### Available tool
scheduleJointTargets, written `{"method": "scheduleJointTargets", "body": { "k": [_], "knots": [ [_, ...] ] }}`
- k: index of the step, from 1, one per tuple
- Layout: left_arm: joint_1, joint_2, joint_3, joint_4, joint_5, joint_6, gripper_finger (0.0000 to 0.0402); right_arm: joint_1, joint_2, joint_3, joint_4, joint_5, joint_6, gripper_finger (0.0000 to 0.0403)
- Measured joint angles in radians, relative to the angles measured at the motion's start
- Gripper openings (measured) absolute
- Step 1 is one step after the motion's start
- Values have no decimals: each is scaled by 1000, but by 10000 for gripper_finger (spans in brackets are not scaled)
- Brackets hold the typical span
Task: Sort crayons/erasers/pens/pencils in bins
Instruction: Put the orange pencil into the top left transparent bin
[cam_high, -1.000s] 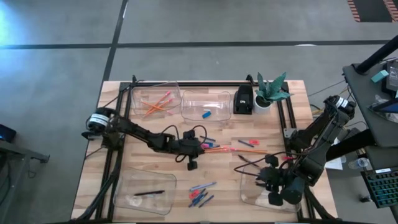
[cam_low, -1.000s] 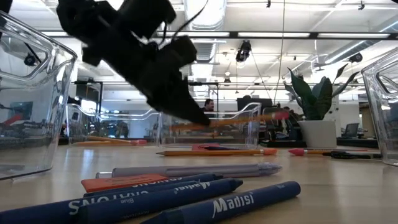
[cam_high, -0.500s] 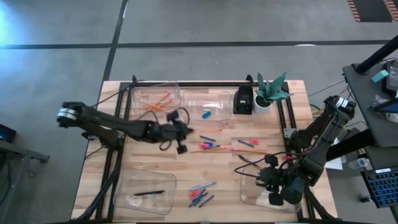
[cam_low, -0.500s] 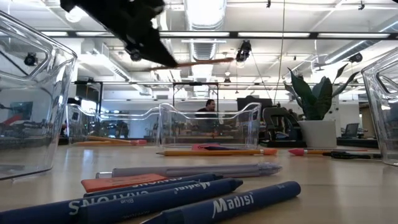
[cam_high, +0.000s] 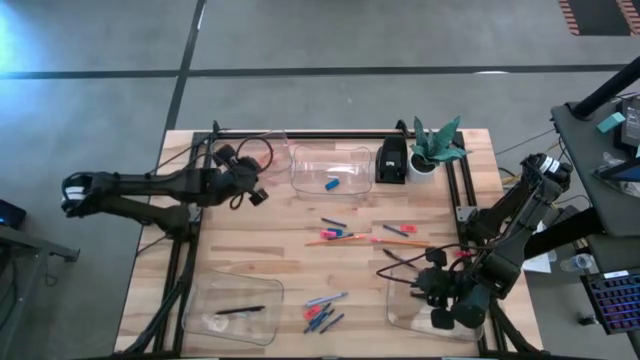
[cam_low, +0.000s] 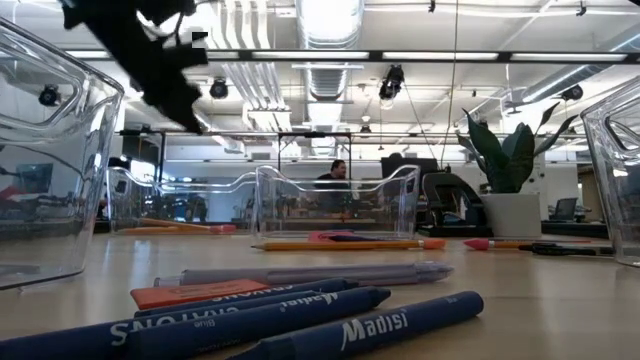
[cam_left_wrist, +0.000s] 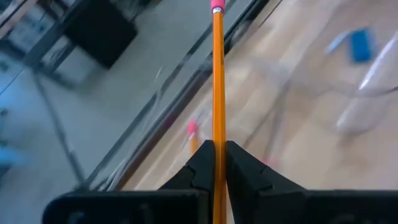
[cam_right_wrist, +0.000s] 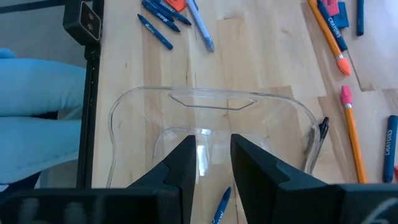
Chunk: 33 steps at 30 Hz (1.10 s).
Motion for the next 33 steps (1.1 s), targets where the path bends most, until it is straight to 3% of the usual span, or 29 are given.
{"method": "scheduleJointTargets", "body": {
  "k": [12,22,33],
  "knots": [
    [213,2,-160,1,99,13,8,0,0,0,0,1,-10,91],
    [289,112,-157,73,145,209,8,-7,0,0,1,51,-50,91],
    [332,239,-151,127,263,238,8,-21,0,0,5,51,-49,91]
  ]
}}
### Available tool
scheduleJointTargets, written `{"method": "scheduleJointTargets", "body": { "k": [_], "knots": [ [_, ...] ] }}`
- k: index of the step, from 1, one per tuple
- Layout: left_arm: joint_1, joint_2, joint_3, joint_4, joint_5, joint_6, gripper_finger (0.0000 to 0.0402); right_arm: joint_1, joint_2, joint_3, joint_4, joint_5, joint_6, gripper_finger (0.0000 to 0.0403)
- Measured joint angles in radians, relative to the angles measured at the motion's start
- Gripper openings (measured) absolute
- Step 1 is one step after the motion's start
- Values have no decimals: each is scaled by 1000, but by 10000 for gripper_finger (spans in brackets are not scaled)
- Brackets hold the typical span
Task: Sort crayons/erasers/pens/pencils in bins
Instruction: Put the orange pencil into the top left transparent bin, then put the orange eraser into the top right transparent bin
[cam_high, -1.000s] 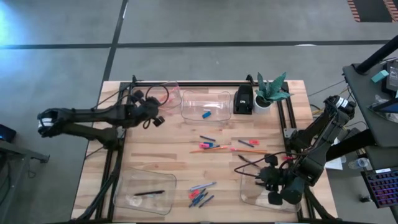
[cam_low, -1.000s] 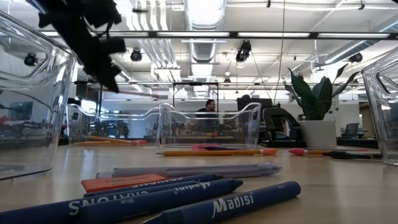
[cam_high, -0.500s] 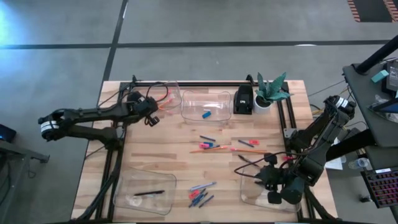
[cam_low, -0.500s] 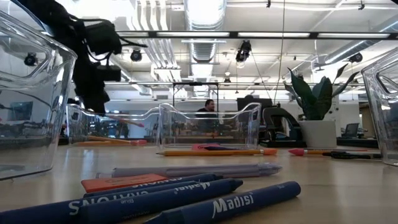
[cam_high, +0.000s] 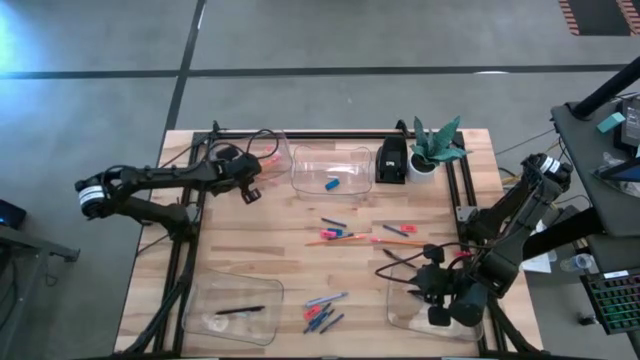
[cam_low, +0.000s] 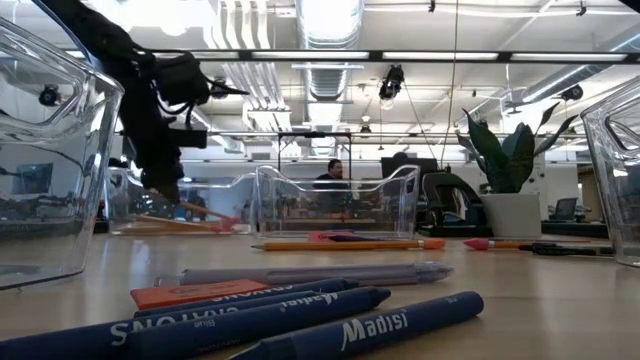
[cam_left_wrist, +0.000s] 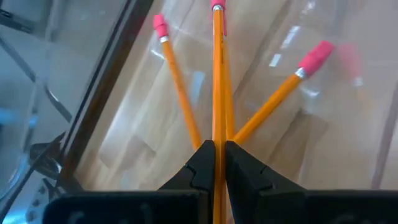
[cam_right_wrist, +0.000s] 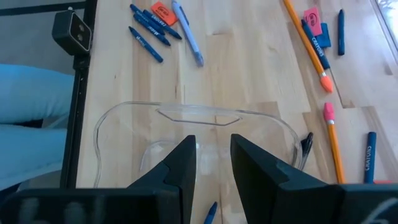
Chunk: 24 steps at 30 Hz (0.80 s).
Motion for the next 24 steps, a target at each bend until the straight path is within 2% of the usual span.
{"method": "scheduleJointTargets", "body": {
  "k": [9,19,24],
  "knots": [
    [0,-30,3,-2,9,0,10,-18,0,0,0,0,0,91],
    [0,-44,21,-3,8,-1,65,-18,0,0,3,0,0,91],
    [0,-50,40,-4,-13,-3,74,-25,0,0,3,5,1,91]
  ]
}}
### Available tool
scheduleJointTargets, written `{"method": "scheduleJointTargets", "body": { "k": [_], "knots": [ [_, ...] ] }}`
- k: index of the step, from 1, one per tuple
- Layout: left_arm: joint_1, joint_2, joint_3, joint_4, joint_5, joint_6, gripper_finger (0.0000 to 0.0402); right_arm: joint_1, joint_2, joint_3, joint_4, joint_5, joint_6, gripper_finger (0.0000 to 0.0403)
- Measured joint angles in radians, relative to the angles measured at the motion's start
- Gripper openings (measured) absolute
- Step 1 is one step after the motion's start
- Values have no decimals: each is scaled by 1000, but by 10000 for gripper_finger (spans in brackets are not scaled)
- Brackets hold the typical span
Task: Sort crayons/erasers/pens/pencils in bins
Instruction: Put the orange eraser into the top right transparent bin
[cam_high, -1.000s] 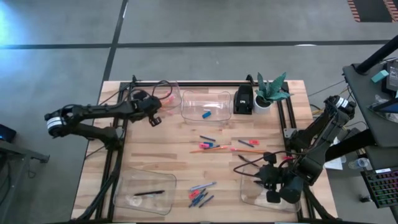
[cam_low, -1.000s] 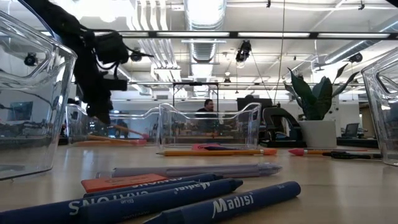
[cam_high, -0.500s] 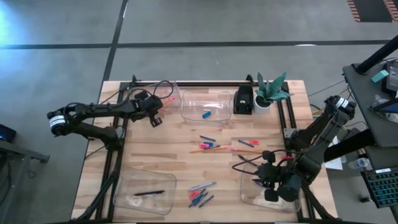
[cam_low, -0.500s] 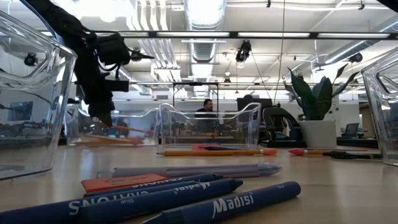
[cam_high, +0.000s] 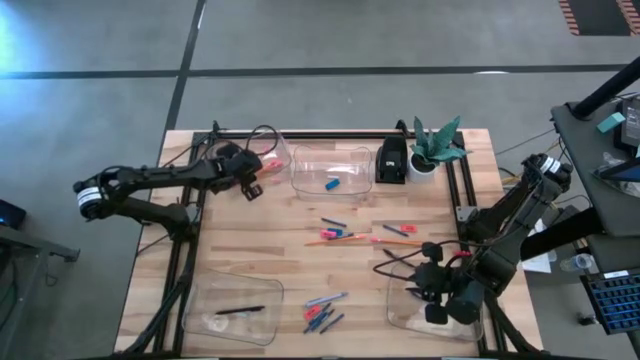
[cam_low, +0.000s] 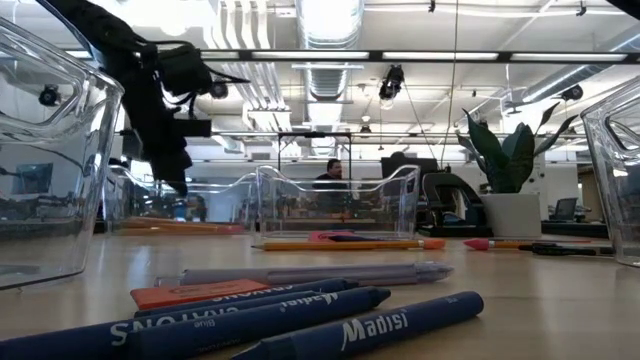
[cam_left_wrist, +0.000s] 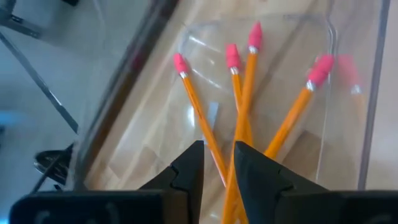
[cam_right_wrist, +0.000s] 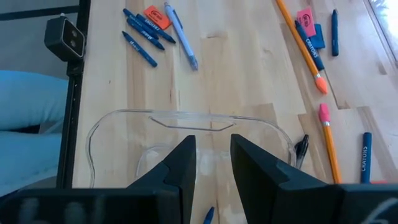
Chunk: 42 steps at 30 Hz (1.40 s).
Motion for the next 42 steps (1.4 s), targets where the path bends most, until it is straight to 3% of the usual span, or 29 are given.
{"method": "scheduleJointTargets", "body": {
  "k": [4,8,14,17,26,30,36,42],
  "knots": [
    [0,-24,53,-1,-8,-2,75,-47,-3,0,-9,63,86,91],
    [-7,-70,138,1,18,-65,75,-137,-15,1,-87,40,193,91],
    [-54,-131,220,28,339,-209,76,-278,-16,5,-218,-49,177,91],
    [-141,-140,216,65,412,-246,75,-343,-25,5,-253,-86,166,94],
    [-545,-85,195,303,394,-288,75,-519,-35,-3,-304,-299,84,159],
    [-698,-47,195,447,367,-288,75,-583,-27,-17,-360,-332,47,183],
    [-879,18,195,675,342,-265,75,-659,-27,-54,-393,-352,-68,183],
    [-988,84,209,836,334,-195,75,-714,-16,-139,-372,-400,-209,178]
  ]
}}
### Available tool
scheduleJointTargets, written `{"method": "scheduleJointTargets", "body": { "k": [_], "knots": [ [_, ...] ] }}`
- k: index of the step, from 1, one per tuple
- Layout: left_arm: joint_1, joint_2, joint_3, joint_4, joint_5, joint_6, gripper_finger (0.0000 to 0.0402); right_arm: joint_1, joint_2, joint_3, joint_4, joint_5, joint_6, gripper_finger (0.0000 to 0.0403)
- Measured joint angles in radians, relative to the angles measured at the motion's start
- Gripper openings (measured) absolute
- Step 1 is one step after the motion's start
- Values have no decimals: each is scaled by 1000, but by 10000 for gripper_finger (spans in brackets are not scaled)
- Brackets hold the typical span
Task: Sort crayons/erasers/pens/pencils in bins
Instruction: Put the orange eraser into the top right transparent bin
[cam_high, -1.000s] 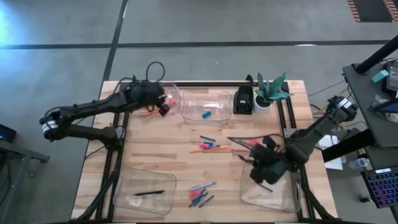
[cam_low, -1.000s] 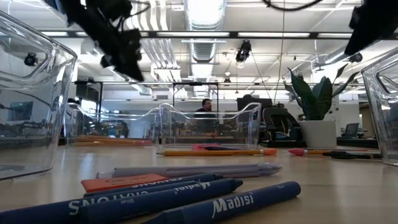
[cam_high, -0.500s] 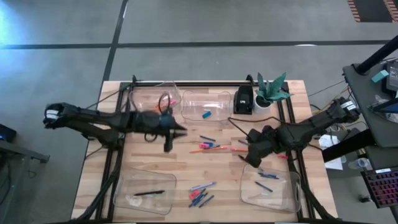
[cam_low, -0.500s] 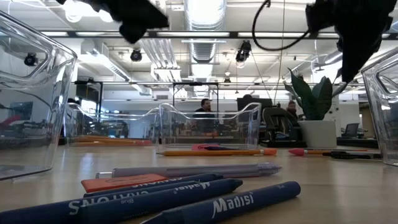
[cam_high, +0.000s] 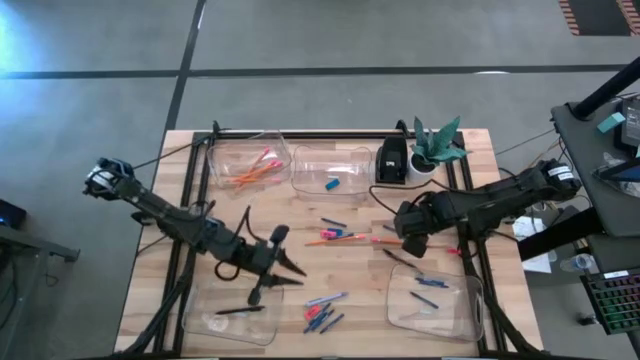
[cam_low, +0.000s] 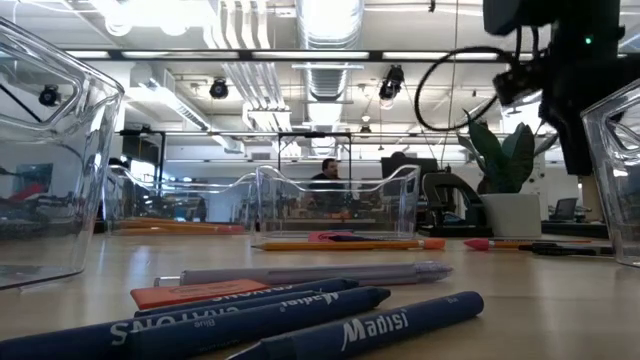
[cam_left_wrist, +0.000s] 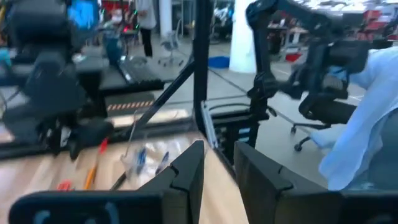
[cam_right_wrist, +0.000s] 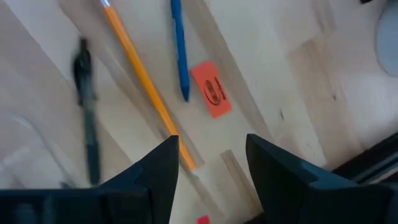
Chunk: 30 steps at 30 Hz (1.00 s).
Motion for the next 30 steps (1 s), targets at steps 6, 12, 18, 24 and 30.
{"method": "scheduleJointTargets", "body": {
  "k": [6,12,18,24,30],
  "knots": [
    [-30,27,1,32,-87,13,75,-28,-2,-94,124,-37,-172,178],
    [-31,37,-4,32,-147,13,75,-80,-1,-171,201,-34,-285,178],
    [-32,42,-4,35,-147,13,75,-146,-1,-237,292,-36,-347,177],
    [-32,42,-4,35,-150,13,75,-200,-1,-262,348,-61,-369,177],
    [-32,42,-6,34,-150,13,75,-220,-1,-272,371,-63,-368,177]
  ]
}}
